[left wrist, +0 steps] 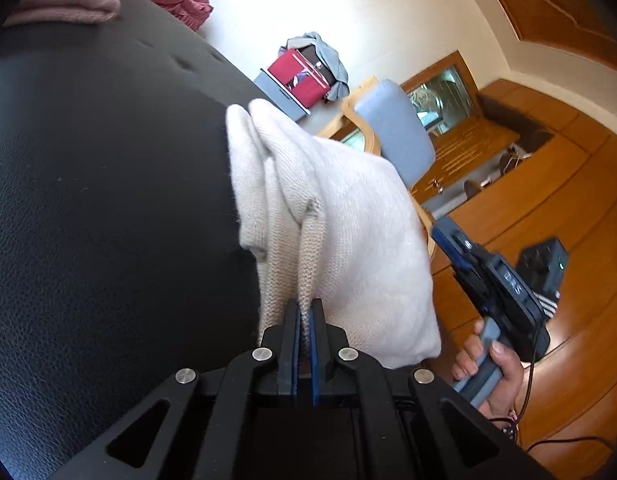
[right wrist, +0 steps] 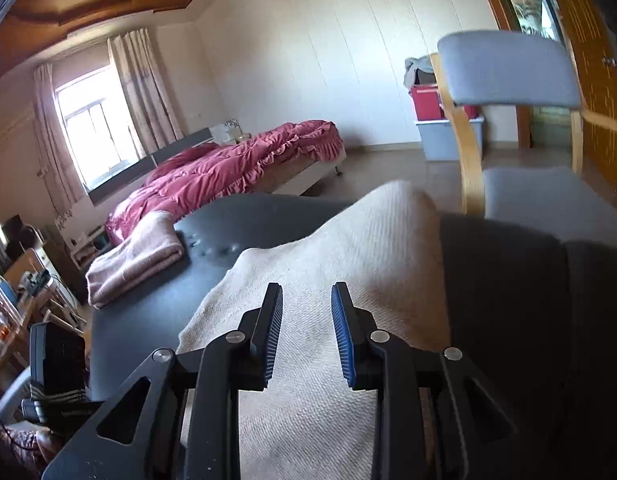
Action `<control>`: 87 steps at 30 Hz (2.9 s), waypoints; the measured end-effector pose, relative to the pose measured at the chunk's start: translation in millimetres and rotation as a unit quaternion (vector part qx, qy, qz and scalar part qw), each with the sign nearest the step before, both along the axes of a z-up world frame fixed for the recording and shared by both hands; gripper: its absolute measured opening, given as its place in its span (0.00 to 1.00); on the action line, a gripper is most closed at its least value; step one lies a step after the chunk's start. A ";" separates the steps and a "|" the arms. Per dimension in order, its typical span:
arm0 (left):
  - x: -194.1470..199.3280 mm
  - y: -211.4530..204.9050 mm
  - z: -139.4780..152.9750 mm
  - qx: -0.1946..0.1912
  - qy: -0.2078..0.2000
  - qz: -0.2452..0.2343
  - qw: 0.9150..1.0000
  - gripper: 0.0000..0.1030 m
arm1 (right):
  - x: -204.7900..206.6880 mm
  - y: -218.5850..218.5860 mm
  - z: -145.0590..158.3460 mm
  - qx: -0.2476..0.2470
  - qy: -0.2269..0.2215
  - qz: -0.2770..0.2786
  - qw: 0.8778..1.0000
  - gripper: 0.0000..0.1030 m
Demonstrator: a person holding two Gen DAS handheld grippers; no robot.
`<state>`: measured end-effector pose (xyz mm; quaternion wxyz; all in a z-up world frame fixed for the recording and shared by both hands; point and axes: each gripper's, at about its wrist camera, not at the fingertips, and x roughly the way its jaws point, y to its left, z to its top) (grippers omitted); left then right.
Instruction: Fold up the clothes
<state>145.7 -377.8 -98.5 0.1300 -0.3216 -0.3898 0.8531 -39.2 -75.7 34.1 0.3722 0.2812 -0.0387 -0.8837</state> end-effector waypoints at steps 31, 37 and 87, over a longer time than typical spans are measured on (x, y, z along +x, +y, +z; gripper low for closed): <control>-16.8 40.3 -0.1 0.050 0.003 -0.087 0.995 0.02 | 83.3 43.7 -36.6 0.230 0.059 -0.083 0.968 0.18; -16.6 52.4 1.9 0.001 0.008 -0.101 0.995 0.03 | 63.2 83.8 -51.4 0.222 -0.018 -0.157 0.962 0.16; -24.2 56.1 -0.9 -0.036 0.017 -0.111 0.993 0.04 | 62.9 94.1 -49.4 0.121 -0.116 -0.097 0.981 0.14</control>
